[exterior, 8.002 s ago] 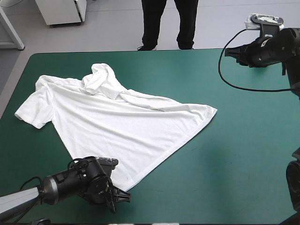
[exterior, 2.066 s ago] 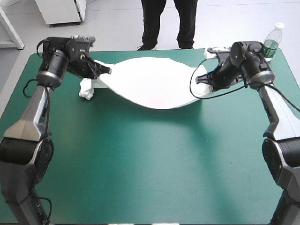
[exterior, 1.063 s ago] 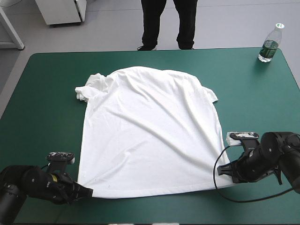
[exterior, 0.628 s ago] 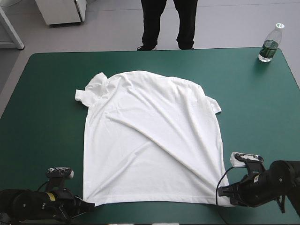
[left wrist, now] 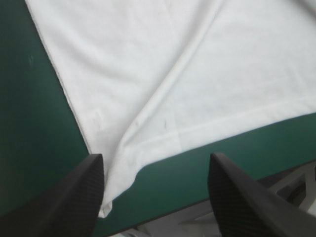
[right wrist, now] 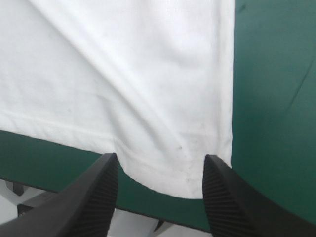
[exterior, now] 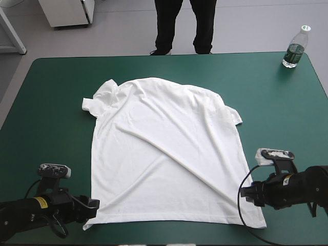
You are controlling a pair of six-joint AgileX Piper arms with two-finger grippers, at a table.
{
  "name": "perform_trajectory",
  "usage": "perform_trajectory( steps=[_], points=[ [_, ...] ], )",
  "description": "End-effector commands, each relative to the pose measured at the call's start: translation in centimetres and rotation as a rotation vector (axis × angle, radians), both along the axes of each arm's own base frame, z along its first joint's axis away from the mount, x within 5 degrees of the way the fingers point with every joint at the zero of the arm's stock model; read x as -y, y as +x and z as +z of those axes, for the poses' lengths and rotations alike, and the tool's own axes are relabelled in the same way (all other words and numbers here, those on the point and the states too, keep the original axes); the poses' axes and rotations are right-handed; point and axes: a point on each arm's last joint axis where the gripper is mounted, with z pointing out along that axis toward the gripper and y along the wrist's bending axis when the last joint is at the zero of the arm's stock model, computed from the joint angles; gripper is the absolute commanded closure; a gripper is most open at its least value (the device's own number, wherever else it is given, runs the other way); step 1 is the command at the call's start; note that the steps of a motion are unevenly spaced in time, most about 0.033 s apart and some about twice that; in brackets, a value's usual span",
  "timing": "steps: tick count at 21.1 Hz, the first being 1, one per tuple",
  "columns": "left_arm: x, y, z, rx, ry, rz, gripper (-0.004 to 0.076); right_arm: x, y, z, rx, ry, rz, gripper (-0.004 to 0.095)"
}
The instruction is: Fold the cloth
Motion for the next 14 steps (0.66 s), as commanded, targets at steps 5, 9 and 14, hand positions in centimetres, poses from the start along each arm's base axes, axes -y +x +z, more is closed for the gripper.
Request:
perform_trajectory(
  steps=[5, 9, 14],
  points=[
    [-0.5, -1.1, 9.8, 0.309, -0.010, 0.005, 0.0246, -0.1, 0.0, 12.0, 0.400, 0.073, 0.012, 0.0486],
    [-0.9, -1.5, 15.0, 0.474, -0.002, 0.011, 0.0285, 0.6, -1.8, 18.3, 0.642, 0.067, 0.002, 0.0486],
    [-0.8, -0.9, 16.3, 0.501, 0.012, -0.005, 0.0293, 1.1, -2.3, 19.6, 0.702, 0.027, -0.016, 0.0490]
  ],
)
